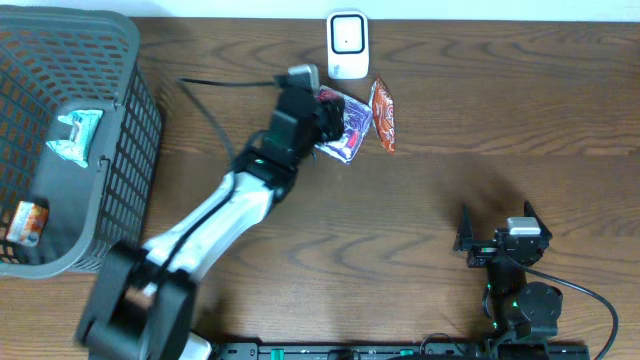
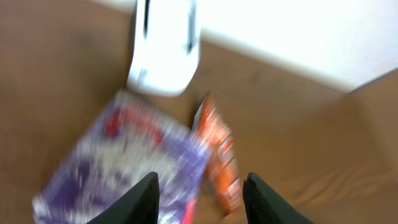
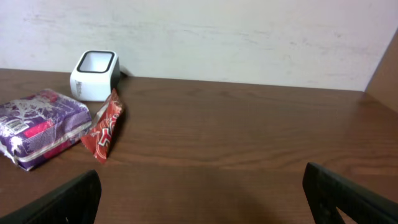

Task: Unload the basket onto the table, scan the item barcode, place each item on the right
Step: 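Place the purple packet beside the red packet near the scanner, then grasp the small orange packet in the basket with left gripper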

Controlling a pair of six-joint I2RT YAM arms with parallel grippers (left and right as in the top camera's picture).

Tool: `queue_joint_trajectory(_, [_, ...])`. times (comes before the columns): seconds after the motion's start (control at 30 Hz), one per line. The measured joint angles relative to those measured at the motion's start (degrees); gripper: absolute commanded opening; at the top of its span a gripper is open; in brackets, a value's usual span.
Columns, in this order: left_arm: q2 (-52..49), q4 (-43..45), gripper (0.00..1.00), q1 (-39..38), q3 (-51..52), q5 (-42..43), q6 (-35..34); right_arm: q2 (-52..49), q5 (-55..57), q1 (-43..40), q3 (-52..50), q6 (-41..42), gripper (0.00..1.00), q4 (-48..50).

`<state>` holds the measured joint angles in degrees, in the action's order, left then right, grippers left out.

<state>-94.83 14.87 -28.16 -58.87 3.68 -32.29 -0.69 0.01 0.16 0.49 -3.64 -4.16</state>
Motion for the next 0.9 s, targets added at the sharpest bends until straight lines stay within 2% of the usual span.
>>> queue_joint_trajectory(0.2, [19.4,-2.1,0.56,7.8,-0.2,-0.3,3.3,0.0,0.0,0.0,0.0,0.0,0.99,0.0])
queue_joint_trajectory(0.33, [30.4,-13.3,0.57,17.0,-0.9,-3.7,7.3,0.0,0.0,0.0,0.0,0.0,0.99,0.0])
queue_joint_trajectory(0.43, [35.5,-21.0,0.57,26.0,-0.9,-10.4,9.2,0.0,0.0,0.0,0.0,0.0,0.99,0.0])
queue_joint_trajectory(0.57, [36.9,-23.7,0.57,40.0,-0.9,-17.7,15.1,0.0,0.0,0.0,0.0,0.0,0.99,0.0])
queue_joint_trajectory(0.67, [36.0,-23.9,0.57,47.5,-0.9,-20.0,19.7,0.0,0.0,0.0,0.0,0.0,0.99,0.0])
queue_joint_trajectory(0.9, [29.2,-27.1,0.57,58.8,-0.9,-22.1,32.7,0.0,0.0,0.0,0.0,0.0,0.99,0.0])
